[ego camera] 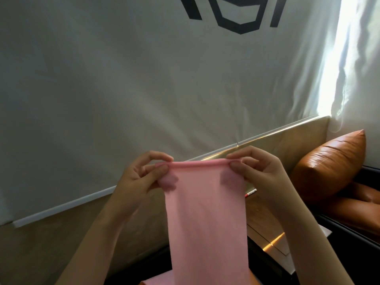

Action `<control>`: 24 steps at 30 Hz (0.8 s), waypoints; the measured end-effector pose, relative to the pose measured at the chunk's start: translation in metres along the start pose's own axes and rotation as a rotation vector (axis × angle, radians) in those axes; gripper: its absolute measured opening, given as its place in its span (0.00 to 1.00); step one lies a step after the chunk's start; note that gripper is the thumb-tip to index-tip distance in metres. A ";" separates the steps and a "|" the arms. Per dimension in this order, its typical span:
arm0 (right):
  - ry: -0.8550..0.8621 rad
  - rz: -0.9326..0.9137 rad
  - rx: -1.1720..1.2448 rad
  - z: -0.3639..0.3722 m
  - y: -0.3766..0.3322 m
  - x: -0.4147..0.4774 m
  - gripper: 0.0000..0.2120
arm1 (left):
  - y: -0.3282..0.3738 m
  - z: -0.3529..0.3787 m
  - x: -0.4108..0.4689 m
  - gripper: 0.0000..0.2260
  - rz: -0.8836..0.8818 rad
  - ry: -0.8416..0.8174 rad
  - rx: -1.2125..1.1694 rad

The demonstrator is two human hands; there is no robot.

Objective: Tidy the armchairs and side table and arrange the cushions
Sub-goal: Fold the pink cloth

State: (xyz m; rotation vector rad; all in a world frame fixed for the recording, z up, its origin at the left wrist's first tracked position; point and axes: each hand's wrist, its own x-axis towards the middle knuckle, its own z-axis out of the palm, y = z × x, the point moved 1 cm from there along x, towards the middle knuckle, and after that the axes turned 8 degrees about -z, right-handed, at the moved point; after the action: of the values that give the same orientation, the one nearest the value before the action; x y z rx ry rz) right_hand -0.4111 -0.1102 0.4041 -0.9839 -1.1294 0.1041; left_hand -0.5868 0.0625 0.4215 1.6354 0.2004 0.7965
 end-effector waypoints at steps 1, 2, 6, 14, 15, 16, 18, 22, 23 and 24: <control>0.000 0.017 0.044 -0.003 0.000 0.000 0.06 | 0.002 0.003 0.000 0.10 -0.016 -0.008 -0.052; 0.002 0.032 0.075 -0.007 0.001 0.001 0.08 | 0.000 0.004 0.001 0.07 -0.022 0.002 -0.072; -0.033 0.059 0.056 -0.021 -0.002 0.000 0.08 | 0.001 0.016 0.002 0.06 -0.044 0.036 -0.047; -0.041 0.041 -0.027 -0.050 -0.013 -0.004 0.12 | 0.011 0.057 -0.007 0.13 -0.022 0.155 0.055; -0.047 0.040 -0.036 -0.054 -0.014 -0.002 0.12 | 0.015 0.061 -0.007 0.14 -0.026 0.153 0.051; -0.058 0.035 -0.056 -0.059 -0.016 0.000 0.12 | 0.016 0.065 -0.006 0.14 -0.021 0.151 0.057; -0.070 0.020 -0.059 -0.064 -0.020 0.004 0.10 | 0.020 0.071 -0.005 0.14 -0.012 0.151 0.084; -0.026 0.008 -0.011 -0.074 -0.023 0.012 0.07 | 0.030 0.084 0.006 0.09 0.012 0.139 0.158; -0.014 0.012 -0.004 -0.076 -0.023 0.014 0.06 | 0.033 0.087 0.009 0.08 0.017 0.141 0.172; -0.010 0.017 -0.005 -0.076 -0.022 0.015 0.05 | 0.033 0.089 0.011 0.07 0.029 0.154 0.177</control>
State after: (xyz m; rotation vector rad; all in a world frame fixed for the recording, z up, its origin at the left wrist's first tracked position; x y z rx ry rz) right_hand -0.3519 -0.1614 0.4250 -0.9992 -1.1312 0.1203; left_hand -0.5353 -0.0103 0.4543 1.7467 0.3658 0.9492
